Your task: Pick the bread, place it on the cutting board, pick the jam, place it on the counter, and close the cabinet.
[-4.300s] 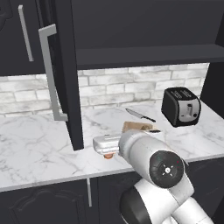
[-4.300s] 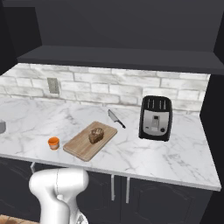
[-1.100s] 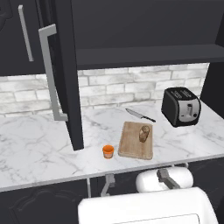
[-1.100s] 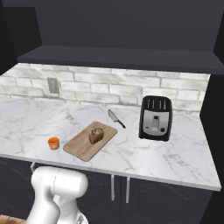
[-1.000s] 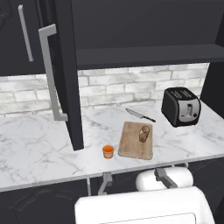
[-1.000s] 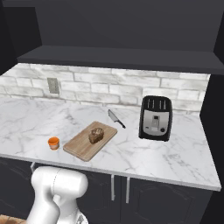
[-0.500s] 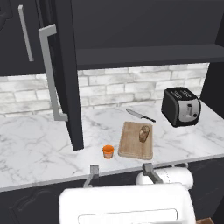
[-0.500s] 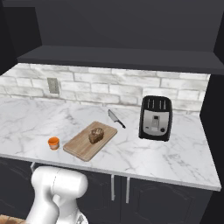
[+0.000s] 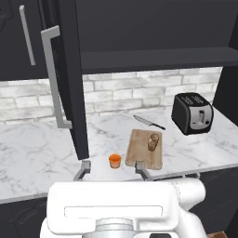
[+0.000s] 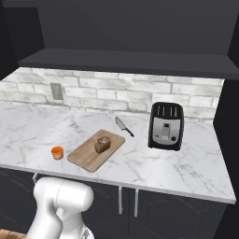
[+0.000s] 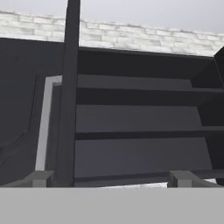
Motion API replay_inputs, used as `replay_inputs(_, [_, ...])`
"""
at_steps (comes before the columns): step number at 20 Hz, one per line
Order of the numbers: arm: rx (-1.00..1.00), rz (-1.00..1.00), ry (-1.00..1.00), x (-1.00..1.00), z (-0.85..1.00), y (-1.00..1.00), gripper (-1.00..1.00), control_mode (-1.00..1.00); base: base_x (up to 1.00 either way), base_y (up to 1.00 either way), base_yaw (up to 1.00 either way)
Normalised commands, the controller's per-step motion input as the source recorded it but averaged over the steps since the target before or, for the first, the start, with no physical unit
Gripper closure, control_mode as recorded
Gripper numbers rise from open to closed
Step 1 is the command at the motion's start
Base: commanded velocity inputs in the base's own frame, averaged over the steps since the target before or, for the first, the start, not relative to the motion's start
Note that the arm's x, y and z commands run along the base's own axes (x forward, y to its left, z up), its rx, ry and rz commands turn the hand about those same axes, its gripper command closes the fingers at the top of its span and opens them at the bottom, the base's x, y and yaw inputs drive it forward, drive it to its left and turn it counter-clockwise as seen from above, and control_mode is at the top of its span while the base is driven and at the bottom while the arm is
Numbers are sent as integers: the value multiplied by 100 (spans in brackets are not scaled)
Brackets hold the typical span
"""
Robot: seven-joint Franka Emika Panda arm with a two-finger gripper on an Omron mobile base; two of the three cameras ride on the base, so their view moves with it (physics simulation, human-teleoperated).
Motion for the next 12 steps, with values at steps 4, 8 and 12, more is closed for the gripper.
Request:
replay_inputs(4, [0,-2,-1,40,0,21,-100,-100,0,0,0])
replay_inputs(8, [0,-1,-1,30,0,24,-100,-100,0,0,0])
replay_inputs(12, [0,-1,-1,26,0,29,-100,-100,0,0,0])
